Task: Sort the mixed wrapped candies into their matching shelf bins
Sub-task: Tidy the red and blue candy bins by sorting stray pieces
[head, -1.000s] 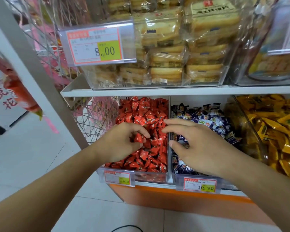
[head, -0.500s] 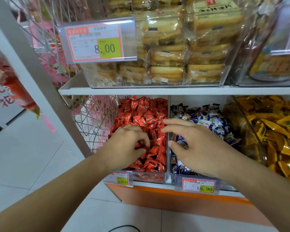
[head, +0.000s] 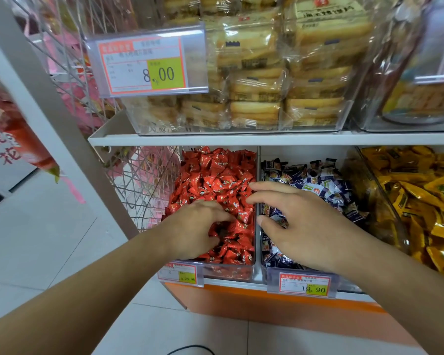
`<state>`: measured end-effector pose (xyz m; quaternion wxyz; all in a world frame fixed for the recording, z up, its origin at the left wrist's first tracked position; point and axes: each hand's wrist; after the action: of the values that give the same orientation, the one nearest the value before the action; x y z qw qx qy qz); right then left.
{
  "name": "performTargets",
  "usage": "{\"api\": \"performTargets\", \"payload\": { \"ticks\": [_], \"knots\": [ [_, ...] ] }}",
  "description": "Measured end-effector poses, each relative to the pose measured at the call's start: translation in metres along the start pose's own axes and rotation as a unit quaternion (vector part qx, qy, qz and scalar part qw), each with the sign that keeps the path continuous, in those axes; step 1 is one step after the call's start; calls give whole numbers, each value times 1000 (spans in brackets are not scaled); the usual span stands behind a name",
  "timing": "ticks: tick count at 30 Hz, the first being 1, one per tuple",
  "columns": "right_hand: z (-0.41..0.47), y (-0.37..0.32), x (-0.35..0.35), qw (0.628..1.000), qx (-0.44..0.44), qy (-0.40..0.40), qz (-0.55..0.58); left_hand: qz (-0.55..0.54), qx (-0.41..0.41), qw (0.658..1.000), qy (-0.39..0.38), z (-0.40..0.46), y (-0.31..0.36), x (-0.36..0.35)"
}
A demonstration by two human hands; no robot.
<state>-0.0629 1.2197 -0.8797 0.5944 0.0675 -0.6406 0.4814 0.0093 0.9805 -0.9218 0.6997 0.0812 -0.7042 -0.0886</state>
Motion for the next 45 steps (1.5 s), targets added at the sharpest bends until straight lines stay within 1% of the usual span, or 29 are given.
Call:
{"api": "performTargets", "payload": {
  "ticks": [2,4,18,20,22,24,26,29,31,33,36,39,41,43,45],
  "knots": [
    [0,0,0,1000,-1,-1,1,23,3,999,-23,3,-1,-1],
    [0,0,0,1000,0,0,1,25,5,999,-26,5,0,0],
    [-1,-1,2,1000,2,-7,-3,-48,-9,998,39,-8,-6,16],
    [-1,-1,2,1000,2,-6,-3,-57,-14,996,62,-12,-6,18],
    [0,-2,1,1000,2,-8,-5,-86,5,991,101,-16,-3,19],
    [0,-3,1,1000,1,-7,-5,-145,61,977,140,-22,-1,21],
    [-1,-5,1,1000,-1,0,-3,-213,103,956,175,-26,3,22],
    [-2,-9,-2,999,11,32,-25,-341,139,905,212,-34,12,25],
    [0,-15,-6,995,44,72,-53,-401,152,874,227,-38,19,30],
    [2,-22,-12,992,72,94,-52,-439,157,851,240,-41,25,35],
    [3,-31,-24,992,65,111,-12,-483,143,828,244,-42,35,41],
    [4,-36,-28,986,40,158,44,-498,127,826,233,-43,44,42],
    [2,-36,-22,983,17,173,52,-485,130,830,242,-41,43,43],
    [0,-30,-9,982,-7,185,41,-455,135,843,252,-41,35,42],
    [-4,-14,6,975,-27,220,-12,-401,130,869,259,-41,26,38]
  ]
}}
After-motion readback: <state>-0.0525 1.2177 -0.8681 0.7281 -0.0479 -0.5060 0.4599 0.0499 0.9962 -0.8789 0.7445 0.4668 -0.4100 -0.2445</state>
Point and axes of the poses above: each hand's wrist, its own z-axis towards the middle knuckle, its own x-axis out of the back of the hand, y = z × x, and after that the axes turned 9 degrees about y, right-handed
